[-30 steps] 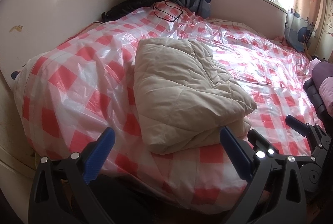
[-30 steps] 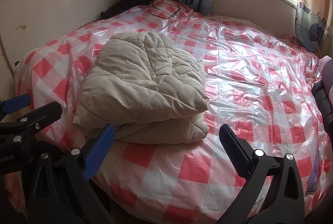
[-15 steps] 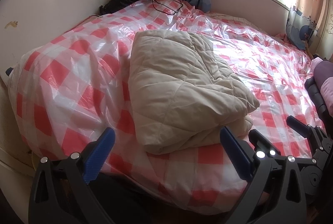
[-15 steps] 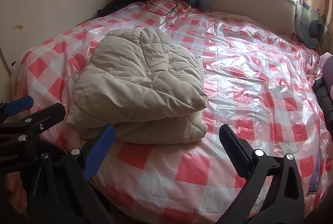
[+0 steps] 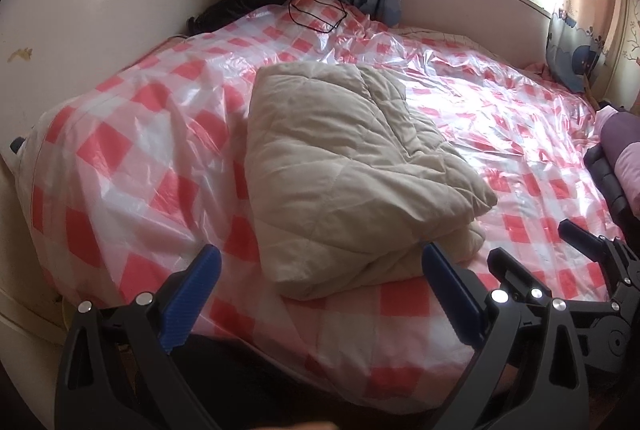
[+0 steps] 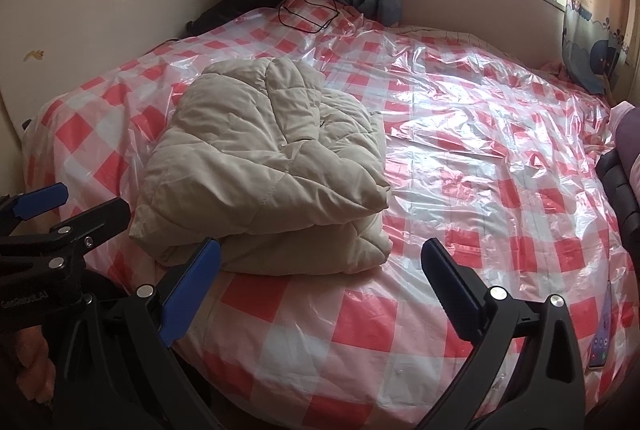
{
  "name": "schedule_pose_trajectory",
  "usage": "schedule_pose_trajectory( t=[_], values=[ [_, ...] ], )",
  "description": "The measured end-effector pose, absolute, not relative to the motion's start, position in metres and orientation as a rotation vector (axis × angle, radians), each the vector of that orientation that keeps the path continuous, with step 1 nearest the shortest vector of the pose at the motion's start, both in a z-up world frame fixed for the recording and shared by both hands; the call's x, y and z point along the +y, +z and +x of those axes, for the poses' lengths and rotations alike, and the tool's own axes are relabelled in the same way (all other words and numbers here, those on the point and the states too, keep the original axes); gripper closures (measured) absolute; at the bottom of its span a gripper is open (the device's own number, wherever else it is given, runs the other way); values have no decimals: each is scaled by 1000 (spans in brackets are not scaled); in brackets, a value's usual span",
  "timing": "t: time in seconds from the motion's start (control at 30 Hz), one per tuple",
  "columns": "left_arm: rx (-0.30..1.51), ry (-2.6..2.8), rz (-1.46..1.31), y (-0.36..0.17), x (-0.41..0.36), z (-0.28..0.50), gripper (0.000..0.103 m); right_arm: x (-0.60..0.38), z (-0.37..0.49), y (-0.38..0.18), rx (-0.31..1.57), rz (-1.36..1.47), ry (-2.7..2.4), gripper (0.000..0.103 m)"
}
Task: Fold large clothes
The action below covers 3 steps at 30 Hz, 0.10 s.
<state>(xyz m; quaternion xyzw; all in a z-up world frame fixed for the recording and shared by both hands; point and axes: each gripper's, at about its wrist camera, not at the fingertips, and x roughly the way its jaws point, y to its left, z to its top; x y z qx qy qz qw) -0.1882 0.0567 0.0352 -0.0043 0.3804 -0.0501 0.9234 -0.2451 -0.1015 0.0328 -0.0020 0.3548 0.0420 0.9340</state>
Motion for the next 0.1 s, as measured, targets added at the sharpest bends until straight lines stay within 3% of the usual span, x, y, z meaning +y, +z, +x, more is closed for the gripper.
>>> schedule_pose_trajectory(
  t=[0.1],
  values=[
    [769,-94,0,37,58,-190,7,-103,-249,36,721,-6,82,6]
  ],
)
